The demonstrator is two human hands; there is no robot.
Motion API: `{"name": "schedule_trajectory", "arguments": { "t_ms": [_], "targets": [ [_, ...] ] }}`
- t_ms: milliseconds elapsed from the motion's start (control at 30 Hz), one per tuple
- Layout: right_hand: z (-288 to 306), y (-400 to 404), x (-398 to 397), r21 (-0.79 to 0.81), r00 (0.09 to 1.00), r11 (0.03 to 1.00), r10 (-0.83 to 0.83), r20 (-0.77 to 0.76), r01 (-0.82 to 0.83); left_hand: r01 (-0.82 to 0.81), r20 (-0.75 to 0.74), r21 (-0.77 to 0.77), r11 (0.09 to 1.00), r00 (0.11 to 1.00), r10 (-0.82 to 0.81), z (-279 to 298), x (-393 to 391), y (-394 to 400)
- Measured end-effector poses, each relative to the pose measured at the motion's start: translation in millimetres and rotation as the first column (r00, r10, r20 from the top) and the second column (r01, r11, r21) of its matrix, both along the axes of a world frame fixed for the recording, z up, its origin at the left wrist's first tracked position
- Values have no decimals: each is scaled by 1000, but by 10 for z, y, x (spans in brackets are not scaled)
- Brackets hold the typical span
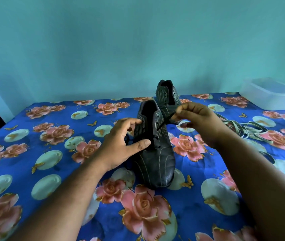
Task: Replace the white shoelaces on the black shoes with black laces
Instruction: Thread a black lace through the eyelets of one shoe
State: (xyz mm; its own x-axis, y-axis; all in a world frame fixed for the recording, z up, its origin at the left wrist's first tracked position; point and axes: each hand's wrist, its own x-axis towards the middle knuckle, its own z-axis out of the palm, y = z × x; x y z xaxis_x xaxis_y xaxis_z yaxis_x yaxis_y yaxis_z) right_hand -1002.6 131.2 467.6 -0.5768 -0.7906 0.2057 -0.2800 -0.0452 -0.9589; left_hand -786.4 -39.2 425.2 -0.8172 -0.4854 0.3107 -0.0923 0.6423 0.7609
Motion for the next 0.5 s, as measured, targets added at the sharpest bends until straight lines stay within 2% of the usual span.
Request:
{"name": "schedule_trajectory", "arguments": {
  "t_ms": [67,133,233,300,367,433,467,500],
  "targets": [
    [15,26,-133,-60,983,987,-141,116,148,31,17,66,997,999,-32,5,10,-2],
    [10,76,-290,-53,927,935,-339,164,351,85,41,144,986,995,-92,-2,34,-30],
    [-54,125,-490,40,824,825,-566,37,564,129,92,221,967,984,-153,8,91,-89],
    [-101,104,-504,60,798,798,-590,-122,600,124,115,255,959,981,-157,20,122,-105],
    [-101,53,-398,8,808,862,-472,-354,507,108,135,218,970,981,-139,35,140,-123],
    [-41,3,-187,-5,832,970,-210,-514,242,97,154,169,981,980,-124,34,141,-128],
    [-32,-19,-87,27,820,995,-67,-569,100,86,159,174,981,981,-114,39,147,-124],
    [-40,-44,-1,50,770,999,36,-636,-6,76,155,191,979,982,-106,53,151,-112]
  ]
}}
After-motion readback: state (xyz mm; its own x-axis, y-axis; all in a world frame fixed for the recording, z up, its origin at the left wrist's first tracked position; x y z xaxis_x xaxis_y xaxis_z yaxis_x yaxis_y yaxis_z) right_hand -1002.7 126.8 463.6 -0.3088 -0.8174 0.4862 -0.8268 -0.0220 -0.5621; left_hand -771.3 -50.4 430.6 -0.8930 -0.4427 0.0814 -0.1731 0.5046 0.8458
